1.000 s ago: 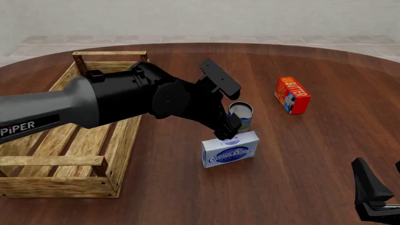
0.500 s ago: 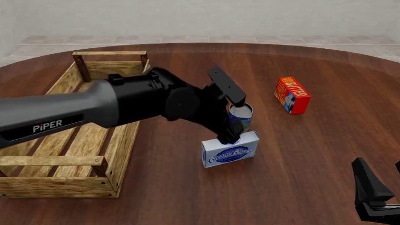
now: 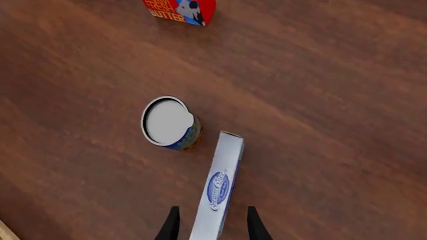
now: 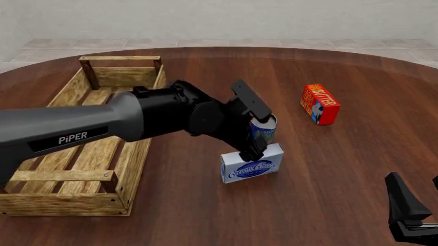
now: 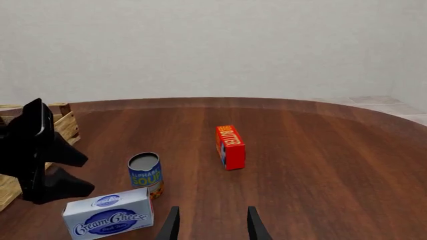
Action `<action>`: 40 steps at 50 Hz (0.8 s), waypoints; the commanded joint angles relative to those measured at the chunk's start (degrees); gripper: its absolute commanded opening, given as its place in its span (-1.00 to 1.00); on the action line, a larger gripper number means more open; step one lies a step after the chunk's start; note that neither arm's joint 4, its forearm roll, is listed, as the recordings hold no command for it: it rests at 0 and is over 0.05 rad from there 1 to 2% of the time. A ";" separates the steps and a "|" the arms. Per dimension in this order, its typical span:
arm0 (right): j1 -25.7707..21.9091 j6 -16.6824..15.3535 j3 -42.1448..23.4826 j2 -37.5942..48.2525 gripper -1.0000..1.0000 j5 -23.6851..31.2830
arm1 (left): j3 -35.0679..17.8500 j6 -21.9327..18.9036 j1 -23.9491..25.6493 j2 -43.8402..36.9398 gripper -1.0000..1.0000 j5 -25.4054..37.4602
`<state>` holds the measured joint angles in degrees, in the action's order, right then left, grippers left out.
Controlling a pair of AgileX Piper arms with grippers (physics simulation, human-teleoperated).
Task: Pick up the cream cheese and put it in the tray.
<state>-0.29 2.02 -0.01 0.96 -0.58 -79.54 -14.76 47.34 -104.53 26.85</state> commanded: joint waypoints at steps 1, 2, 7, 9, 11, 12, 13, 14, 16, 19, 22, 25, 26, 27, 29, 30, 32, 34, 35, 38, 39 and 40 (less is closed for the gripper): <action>-0.03 0.11 0.00 0.00 1.00 0.00 | -0.61 0.05 -0.05 -1.41 1.00 -0.20; -0.03 0.14 0.00 0.01 1.00 0.00 | -0.71 0.24 -0.02 -1.59 1.00 -0.20; -0.01 0.30 0.00 -0.01 1.00 0.01 | -0.24 0.48 0.03 -2.41 1.00 -1.10; -0.05 0.60 0.00 0.00 1.00 0.02 | -0.03 0.62 0.05 -2.68 1.00 -1.39; -0.01 0.47 0.00 0.15 1.00 -0.05 | 0.01 0.87 -0.02 -3.09 1.00 -1.55; -0.02 0.46 0.00 0.11 1.00 -0.03 | -0.26 0.92 -0.30 -3.28 1.00 -1.51; -0.03 0.49 0.00 0.04 1.00 0.00 | -0.26 0.85 -0.37 -3.35 1.00 -1.50; -0.02 0.49 0.00 0.01 1.00 0.01 | -0.40 0.96 -0.56 -3.63 1.00 -1.38; -0.03 0.53 0.00 0.02 1.00 0.01 | -0.30 1.07 -0.66 -3.91 1.00 -1.60; -0.10 0.89 0.00 0.08 1.00 0.00 | -0.21 1.55 -0.75 -4.28 1.00 -1.90; -0.11 0.91 0.00 0.28 1.00 -0.10 | -0.61 1.09 -1.02 -4.52 1.00 -1.43; -0.18 0.85 0.00 0.31 1.00 -0.12 | -1.34 0.79 -1.40 -4.75 1.00 -0.78; -0.20 0.90 0.00 0.27 1.00 -0.10 | -1.39 0.74 -1.41 -4.78 1.00 -0.72; -0.20 0.93 0.00 0.27 1.00 -0.10 | -1.31 0.61 -1.34 -4.72 1.00 -0.75; -0.21 0.96 0.00 0.28 1.00 -0.10 | -1.27 0.71 -1.27 -4.71 1.00 -0.71; -0.20 0.92 0.00 0.27 1.00 -0.10 | -1.21 0.72 -1.24 -4.75 1.00 -0.73; -0.18 0.84 0.00 0.21 1.00 -0.07 | -0.95 0.42 -1.30 -5.09 1.00 -1.16; -0.16 0.80 0.00 0.19 1.00 -0.06 | -0.70 0.47 -1.31 -5.54 1.00 -1.48; -0.16 0.81 0.00 0.19 1.00 -0.06 | -0.69 0.40 -1.34 -5.57 1.00 -1.54; -0.16 0.80 0.00 0.26 1.00 -0.10 | -0.61 0.81 -1.16 -6.51 1.00 -1.65; -0.12 0.82 0.00 0.25 1.00 -0.09 | -0.88 0.79 -1.22 -6.69 1.00 -1.57; -0.12 0.82 0.00 0.25 1.00 -0.09 | -0.89 0.79 -1.23 -6.69 1.00 -1.57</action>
<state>-0.44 2.81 -0.01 1.18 -0.65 -80.34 -14.05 46.19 -109.82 25.51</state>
